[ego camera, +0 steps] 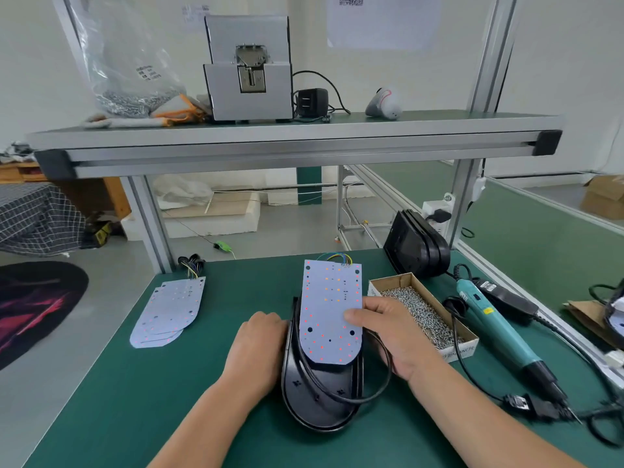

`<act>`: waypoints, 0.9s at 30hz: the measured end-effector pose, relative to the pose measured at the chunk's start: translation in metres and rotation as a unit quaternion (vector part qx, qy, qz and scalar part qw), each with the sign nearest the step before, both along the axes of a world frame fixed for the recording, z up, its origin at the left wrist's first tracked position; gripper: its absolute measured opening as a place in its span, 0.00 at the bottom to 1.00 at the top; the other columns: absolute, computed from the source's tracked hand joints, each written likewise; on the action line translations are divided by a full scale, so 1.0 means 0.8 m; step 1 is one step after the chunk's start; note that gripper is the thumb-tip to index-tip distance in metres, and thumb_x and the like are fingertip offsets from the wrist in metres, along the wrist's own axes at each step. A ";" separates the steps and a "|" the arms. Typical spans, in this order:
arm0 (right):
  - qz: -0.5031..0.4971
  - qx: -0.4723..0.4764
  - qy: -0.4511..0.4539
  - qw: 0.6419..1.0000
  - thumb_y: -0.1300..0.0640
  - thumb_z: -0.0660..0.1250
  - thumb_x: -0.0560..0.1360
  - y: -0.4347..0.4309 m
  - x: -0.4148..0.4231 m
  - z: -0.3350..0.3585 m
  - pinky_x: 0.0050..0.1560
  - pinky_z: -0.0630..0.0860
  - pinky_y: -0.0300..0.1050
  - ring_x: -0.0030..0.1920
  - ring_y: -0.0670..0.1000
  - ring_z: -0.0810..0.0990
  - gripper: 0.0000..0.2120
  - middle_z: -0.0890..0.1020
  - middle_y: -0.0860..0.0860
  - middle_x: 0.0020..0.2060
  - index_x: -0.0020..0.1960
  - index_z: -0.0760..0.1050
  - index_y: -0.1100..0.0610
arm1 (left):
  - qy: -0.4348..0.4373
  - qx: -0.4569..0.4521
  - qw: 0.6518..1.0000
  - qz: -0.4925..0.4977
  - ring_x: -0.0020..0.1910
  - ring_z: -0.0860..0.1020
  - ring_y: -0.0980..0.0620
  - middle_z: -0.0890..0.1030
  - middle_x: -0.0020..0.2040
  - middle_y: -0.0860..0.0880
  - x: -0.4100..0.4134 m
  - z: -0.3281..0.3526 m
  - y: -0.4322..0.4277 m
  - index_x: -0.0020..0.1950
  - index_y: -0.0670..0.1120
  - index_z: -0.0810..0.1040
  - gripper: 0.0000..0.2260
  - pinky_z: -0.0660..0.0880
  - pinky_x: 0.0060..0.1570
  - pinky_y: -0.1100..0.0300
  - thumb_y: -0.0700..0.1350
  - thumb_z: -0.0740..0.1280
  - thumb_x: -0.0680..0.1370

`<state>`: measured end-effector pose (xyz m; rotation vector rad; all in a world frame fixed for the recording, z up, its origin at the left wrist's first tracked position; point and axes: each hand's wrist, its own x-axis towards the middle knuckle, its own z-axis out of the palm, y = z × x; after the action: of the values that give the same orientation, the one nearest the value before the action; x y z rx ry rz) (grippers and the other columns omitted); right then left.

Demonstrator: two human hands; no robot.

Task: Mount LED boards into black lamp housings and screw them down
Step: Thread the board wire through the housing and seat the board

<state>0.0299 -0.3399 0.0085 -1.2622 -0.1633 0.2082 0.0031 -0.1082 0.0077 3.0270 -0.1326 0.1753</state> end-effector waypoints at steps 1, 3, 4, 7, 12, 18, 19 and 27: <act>-0.005 0.005 -0.007 1.000 0.69 0.74 0.73 0.002 -0.001 0.001 0.61 0.82 0.57 0.55 0.65 0.86 0.09 0.86 0.67 0.54 0.53 0.86 0.69 | 0.004 -0.032 0.999 0.023 0.32 0.66 0.53 0.72 0.37 0.52 -0.001 -0.001 0.001 0.36 0.50 0.64 0.11 0.61 0.29 0.58 0.46 0.62 0.77; -0.028 0.010 -0.031 0.999 0.70 0.71 0.74 0.004 0.000 0.004 0.59 0.83 0.53 0.55 0.62 0.87 0.08 0.87 0.65 0.54 0.52 0.87 0.66 | 0.005 -0.087 0.994 0.060 0.35 0.73 0.49 0.77 0.39 0.52 -0.005 0.000 0.003 0.40 0.51 0.68 0.08 0.69 0.33 0.55 0.49 0.61 0.78; -0.040 0.012 -0.044 0.998 0.70 0.70 0.75 0.004 0.000 0.005 0.57 0.83 0.51 0.54 0.60 0.87 0.09 0.87 0.64 0.54 0.51 0.87 0.65 | 0.003 -0.106 0.992 0.072 0.37 0.75 0.46 0.79 0.40 0.51 -0.006 0.002 0.004 0.43 0.51 0.69 0.07 0.71 0.35 0.55 0.50 0.60 0.80; -0.068 0.017 -0.062 0.996 0.70 0.69 0.76 -0.001 0.003 0.010 0.51 0.81 0.46 0.50 0.57 0.86 0.08 0.87 0.62 0.53 0.50 0.87 0.65 | -0.017 -0.142 0.985 0.096 0.46 0.81 0.41 0.85 0.46 0.50 -0.008 0.005 0.011 0.55 0.56 0.77 0.08 0.75 0.41 0.54 0.52 0.59 0.84; -0.088 0.036 -0.075 0.993 0.70 0.69 0.77 -0.003 0.001 0.013 0.51 0.82 0.43 0.51 0.56 0.87 0.09 0.88 0.62 0.53 0.50 0.88 0.63 | 0.067 -0.353 0.922 0.147 0.30 0.81 0.42 0.84 0.34 0.46 -0.003 0.004 0.022 0.51 0.46 0.77 0.08 0.78 0.35 0.54 0.44 0.58 0.83; -0.130 0.109 -0.053 0.984 0.66 0.69 0.73 -0.010 0.004 0.019 0.54 0.82 0.53 0.50 0.57 0.87 0.10 0.88 0.61 0.53 0.51 0.86 0.64 | 0.086 -0.712 0.661 0.219 0.26 0.83 0.45 0.83 0.32 0.42 0.000 0.016 0.051 0.53 0.39 0.75 0.05 0.75 0.22 0.61 0.36 0.60 0.84; -0.134 0.111 -0.052 0.983 0.66 0.69 0.73 -0.013 0.005 0.019 0.55 0.81 0.53 0.50 0.57 0.87 0.10 0.88 0.61 0.53 0.52 0.85 0.65 | 0.075 -0.778 0.582 0.224 0.32 0.87 0.42 0.86 0.37 0.38 0.000 0.017 0.057 0.52 0.39 0.74 0.06 0.81 0.26 0.56 0.36 0.58 0.85; -0.100 0.059 -0.058 0.992 0.60 0.71 0.71 -0.007 0.003 0.007 0.50 0.82 0.50 0.51 0.57 0.87 0.12 0.87 0.61 0.54 0.52 0.88 0.61 | 0.033 -0.961 0.273 0.030 0.72 0.78 0.41 0.82 0.68 0.38 0.002 0.006 0.057 0.40 0.46 0.70 0.08 0.68 0.75 0.37 0.41 0.60 0.80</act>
<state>0.0323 -0.3451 0.0139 -1.1656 -0.1453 -0.0483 0.0045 -0.0625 0.0125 0.4513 0.1513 0.0538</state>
